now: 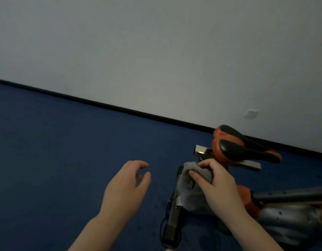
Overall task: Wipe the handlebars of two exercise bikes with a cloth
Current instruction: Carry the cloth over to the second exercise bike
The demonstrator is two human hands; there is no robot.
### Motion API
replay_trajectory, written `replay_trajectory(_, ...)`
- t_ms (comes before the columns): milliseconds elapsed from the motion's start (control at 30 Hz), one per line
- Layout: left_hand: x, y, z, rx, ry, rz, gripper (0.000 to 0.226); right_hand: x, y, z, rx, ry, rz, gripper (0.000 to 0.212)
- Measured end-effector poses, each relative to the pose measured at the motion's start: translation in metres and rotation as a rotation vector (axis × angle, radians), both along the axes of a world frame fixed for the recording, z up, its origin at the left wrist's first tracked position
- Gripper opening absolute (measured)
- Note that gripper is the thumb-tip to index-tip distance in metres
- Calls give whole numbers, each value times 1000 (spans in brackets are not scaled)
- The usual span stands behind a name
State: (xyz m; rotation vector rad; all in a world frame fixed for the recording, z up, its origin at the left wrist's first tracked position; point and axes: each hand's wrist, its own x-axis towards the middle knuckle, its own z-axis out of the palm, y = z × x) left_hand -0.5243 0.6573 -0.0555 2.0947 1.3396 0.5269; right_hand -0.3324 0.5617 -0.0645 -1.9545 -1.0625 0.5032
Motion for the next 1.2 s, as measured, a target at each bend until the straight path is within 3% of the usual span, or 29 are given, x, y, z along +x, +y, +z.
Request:
replay_trajectory(400, 34, 174, -18, -60, -18, -30, 21, 20, 173, -11, -38, 117, -17, 12)
replay_trajectory(767, 61, 394, -9, 47, 66, -317, 25, 27, 331, -12, 14, 186, -376, 9)
replay_trajectory(1200, 221, 504, -26, 41, 102, -633, 22, 144, 389, -31, 91, 248, -761, 10)
